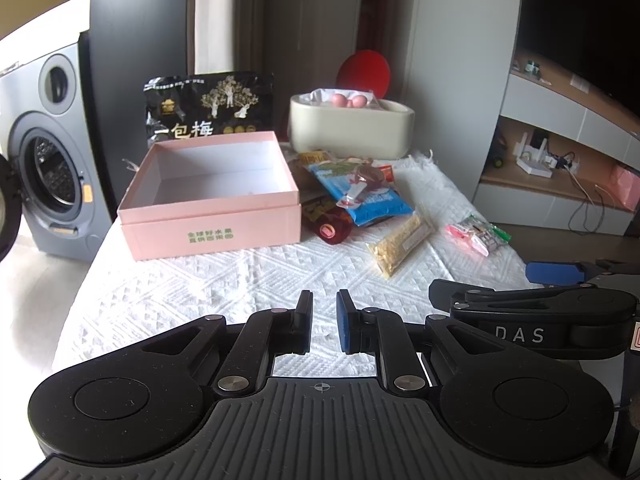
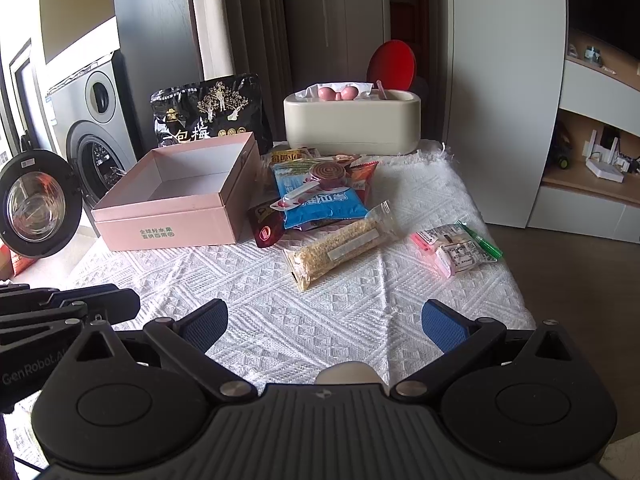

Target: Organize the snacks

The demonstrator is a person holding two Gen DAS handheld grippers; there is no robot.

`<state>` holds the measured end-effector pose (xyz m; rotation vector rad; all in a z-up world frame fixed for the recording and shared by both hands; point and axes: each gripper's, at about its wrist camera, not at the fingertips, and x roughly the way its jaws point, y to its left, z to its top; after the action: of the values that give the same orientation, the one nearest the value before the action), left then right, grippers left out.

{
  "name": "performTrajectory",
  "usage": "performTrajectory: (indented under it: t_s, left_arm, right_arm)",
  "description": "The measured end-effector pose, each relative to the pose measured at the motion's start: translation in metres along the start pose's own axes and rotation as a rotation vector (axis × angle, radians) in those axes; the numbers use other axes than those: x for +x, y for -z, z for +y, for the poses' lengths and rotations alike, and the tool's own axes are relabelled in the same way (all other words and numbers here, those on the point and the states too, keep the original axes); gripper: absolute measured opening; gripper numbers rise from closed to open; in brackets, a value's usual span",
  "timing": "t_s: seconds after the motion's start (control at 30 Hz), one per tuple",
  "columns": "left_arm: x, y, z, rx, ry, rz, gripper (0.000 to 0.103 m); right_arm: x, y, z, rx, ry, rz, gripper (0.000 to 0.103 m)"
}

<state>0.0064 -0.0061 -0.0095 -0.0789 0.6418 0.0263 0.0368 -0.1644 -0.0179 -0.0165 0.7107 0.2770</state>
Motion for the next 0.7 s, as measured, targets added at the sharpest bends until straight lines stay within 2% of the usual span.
performTrajectory:
  t_s: [0.7]
  left_arm:
    - [0.0011, 0.0004, 0.0004, 0.0, 0.0, 0.007, 0.017]
  right_arm:
    - [0.0031, 0.0015, -0.0008, -0.002, 0.005, 0.011, 0.103]
